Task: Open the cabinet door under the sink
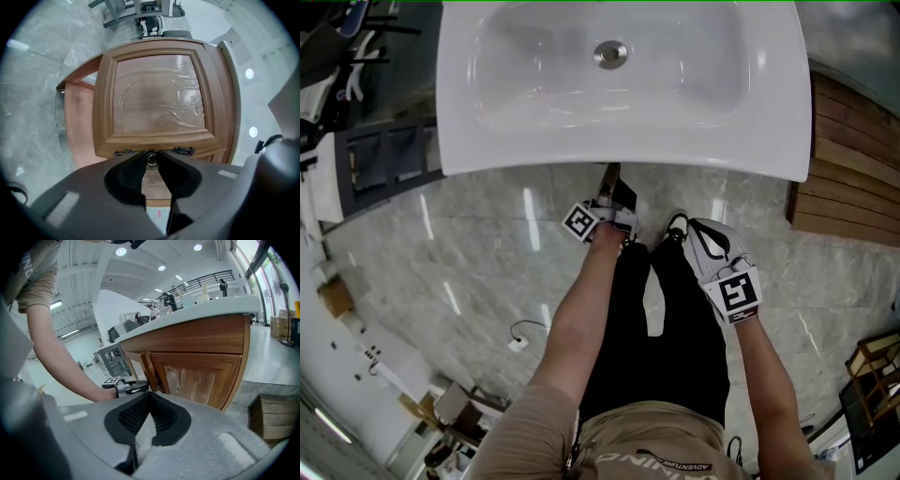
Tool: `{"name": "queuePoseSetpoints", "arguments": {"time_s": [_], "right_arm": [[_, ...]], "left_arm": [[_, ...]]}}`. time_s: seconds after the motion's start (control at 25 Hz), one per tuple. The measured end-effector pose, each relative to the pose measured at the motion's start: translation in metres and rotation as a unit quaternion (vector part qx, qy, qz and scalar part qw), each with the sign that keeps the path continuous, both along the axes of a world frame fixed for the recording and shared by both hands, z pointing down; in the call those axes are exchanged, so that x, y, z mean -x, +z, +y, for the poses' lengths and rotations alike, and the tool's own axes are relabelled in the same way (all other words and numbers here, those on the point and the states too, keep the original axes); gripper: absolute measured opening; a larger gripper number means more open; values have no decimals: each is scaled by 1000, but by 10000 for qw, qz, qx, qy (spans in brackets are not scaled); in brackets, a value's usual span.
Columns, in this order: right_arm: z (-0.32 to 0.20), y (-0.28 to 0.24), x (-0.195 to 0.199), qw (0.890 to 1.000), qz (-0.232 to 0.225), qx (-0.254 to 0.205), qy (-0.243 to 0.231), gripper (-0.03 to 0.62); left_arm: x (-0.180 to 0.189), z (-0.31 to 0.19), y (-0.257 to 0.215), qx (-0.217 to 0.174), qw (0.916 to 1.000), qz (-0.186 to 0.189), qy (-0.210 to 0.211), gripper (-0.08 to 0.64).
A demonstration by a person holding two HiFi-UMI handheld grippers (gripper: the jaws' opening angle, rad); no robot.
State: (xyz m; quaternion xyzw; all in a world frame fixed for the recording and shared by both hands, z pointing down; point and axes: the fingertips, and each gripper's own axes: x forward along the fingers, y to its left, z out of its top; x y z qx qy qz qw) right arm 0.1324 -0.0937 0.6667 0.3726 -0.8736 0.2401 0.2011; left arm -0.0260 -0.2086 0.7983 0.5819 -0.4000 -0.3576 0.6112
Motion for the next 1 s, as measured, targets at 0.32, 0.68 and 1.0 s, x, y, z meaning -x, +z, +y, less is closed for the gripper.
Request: {"name": "queuePoseSetpoints", "arguments": {"time_s": [0.32, 0.68, 1.0], "right_arm": [[1, 11, 10, 9999, 12, 26, -107, 2], [0, 6, 40, 9996, 83, -22, -273, 2], [19, 0, 97, 9995, 106, -15, -306, 2]], "left_arm": [[5, 18, -1, -4, 9999, 67, 121, 98], [12, 40, -3, 3, 9993, 261, 258, 98], [40, 78, 0, 2, 9961, 274, 841, 98]]}}
